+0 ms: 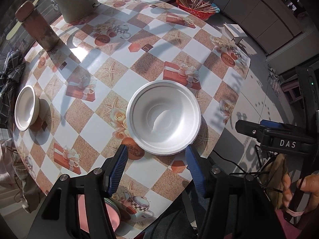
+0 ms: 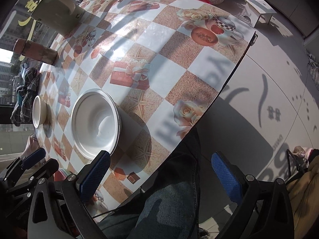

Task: Organize plates and bowls
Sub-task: 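Move both grippers over to the last white bowl, then grasp the last white bowl rim with the left gripper while the right gripper grasps it too, then carry the white bowl with both grippers and lower it into the bowl stack, then grasp the stacked white bowls' rim with the left gripper while the right gripper grasps it too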

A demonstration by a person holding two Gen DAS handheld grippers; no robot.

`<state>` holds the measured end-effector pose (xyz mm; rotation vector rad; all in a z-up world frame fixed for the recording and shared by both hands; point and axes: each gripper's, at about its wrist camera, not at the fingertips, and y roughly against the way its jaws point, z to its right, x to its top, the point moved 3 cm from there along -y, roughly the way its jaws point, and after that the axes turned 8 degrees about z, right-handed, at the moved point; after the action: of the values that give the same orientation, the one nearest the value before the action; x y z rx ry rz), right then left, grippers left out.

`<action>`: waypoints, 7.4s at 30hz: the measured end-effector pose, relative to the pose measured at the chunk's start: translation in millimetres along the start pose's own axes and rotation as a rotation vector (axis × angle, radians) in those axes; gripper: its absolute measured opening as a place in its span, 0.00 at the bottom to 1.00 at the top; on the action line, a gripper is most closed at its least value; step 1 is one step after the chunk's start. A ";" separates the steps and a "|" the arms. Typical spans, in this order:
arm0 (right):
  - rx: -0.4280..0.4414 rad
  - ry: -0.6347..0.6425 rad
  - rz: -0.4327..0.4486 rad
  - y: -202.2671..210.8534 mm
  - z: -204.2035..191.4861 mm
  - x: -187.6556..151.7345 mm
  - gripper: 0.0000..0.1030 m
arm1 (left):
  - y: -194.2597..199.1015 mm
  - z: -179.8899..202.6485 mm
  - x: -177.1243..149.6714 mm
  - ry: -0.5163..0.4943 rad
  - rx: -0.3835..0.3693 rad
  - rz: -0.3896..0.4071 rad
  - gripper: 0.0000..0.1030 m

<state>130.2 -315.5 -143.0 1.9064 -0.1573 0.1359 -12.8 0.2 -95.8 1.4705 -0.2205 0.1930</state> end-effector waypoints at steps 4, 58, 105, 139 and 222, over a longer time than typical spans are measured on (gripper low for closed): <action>-0.017 -0.005 -0.002 2.8 6.3 -1.7 0.99 | 2.9 3.6 0.7 0.005 -0.011 0.016 0.62; 0.098 0.884 -0.206 -133.4 -429.4 73.6 0.99 | 13.2 -369.5 -47.2 1.039 0.324 0.186 0.69; 0.097 0.867 -0.326 -197.0 -379.6 62.7 0.17 | -102.6 -313.1 4.9 0.778 0.215 -0.012 0.33; 0.099 0.607 -0.186 -70.0 -213.8 60.9 0.17 | -40.7 -108.2 20.0 0.457 0.165 0.036 0.33; -0.015 0.274 -0.075 -24.7 -53.3 30.1 0.99 | -35.7 -65.1 -12.4 0.369 0.015 0.003 0.77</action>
<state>163.2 -258.4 -143.0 1.8555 0.0979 0.3416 -13.5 61.9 -139.1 1.4217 0.0773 0.4636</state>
